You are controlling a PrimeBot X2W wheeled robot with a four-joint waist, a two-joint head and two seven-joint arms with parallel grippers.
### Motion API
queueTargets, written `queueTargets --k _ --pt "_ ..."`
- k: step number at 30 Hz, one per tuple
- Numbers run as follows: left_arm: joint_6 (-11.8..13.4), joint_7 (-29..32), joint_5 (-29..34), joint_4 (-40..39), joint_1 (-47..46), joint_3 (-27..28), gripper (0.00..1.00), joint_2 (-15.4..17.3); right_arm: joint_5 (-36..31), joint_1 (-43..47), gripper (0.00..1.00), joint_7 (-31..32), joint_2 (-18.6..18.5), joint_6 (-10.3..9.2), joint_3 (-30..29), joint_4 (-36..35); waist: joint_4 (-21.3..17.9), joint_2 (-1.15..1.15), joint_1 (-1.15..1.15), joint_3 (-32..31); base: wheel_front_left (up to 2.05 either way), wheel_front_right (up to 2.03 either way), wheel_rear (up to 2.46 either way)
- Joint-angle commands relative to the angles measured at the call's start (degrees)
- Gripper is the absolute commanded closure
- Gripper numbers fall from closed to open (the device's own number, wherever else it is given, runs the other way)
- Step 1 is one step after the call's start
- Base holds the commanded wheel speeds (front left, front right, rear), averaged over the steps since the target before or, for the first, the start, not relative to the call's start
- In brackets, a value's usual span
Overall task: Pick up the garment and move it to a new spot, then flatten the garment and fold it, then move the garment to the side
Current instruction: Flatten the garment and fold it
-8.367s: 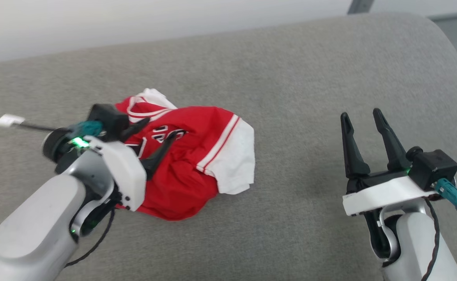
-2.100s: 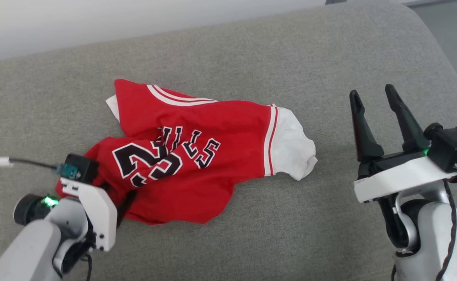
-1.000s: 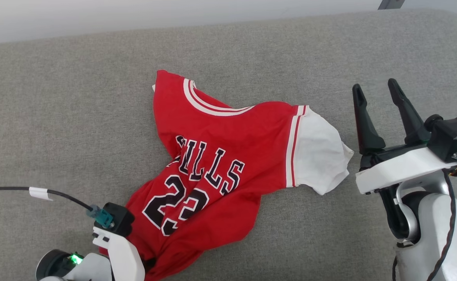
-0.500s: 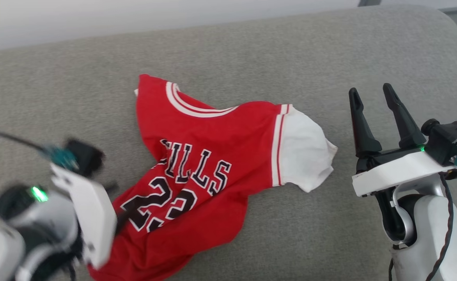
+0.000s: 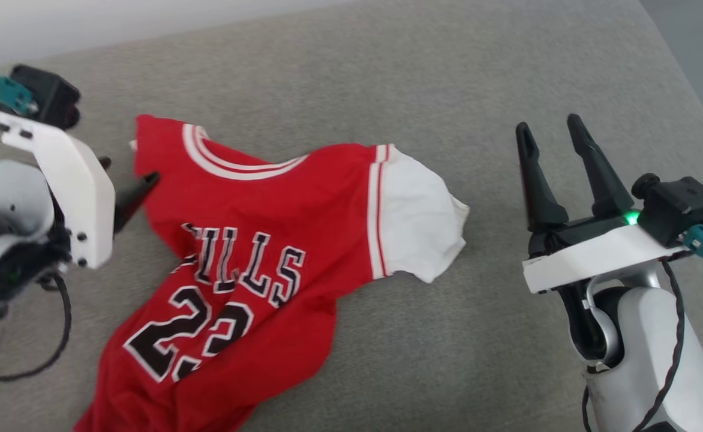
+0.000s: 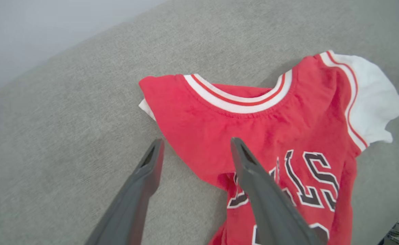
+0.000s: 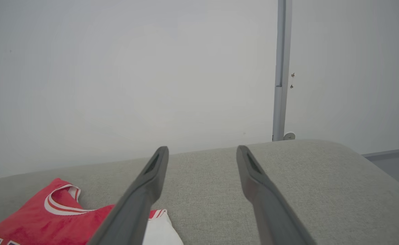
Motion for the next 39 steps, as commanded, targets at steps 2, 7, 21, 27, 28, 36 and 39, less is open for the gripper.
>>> queueTargets --k 2,7,21,27,28,36,39 --pt "-0.8 0.0 0.9 3.8 -2.5 -0.4 0.00 -0.2 0.8 -0.8 0.00 -1.0 0.0 0.00 0.5 0.4 -2.3 0.00 0.00 2.0 0.00 0.00 0.00" --pt "-0.4 0.7 2.0 11.6 -5.5 -1.0 0.00 -0.6 1.7 -1.4 0.00 -2.2 0.0 0.00 1.2 1.1 -4.0 0.00 0.00 4.2 0.00 0.00 0.00" --pt "-2.3 0.5 1.2 25.2 -6.8 -4.0 1.00 -5.3 1.7 -3.8 0.00 -3.4 0.0 0.00 2.0 2.5 -3.1 0.00 0.00 7.8 0.00 0.00 0.00" --pt "-4.1 -3.3 1.0 26.0 -8.8 -2.8 1.00 -5.2 0.1 -4.5 0.00 -2.9 0.0 0.00 0.2 3.0 0.8 0.00 0.00 7.0 0.00 0.00 0.00" --pt "-4.2 -3.9 0.8 25.7 -8.9 -2.4 1.00 -5.0 -0.2 -4.5 0.00 -2.8 0.0 0.00 -0.2 3.0 1.6 0.00 0.00 6.7 0.00 0.00 0.00" --pt "-2.8 -7.5 -1.0 20.9 -5.0 1.7 1.00 -0.9 -2.5 -3.4 0.00 -0.6 0.0 0.00 -2.5 1.7 7.8 0.00 0.00 3.9 0.00 0.00 0.00" --pt "-1.9 -8.1 -2.0 19.0 -2.2 3.5 1.00 1.2 -2.8 -2.9 0.00 0.2 0.0 0.00 -2.9 1.3 9.4 0.00 0.00 3.1 0.00 0.00 0.00"
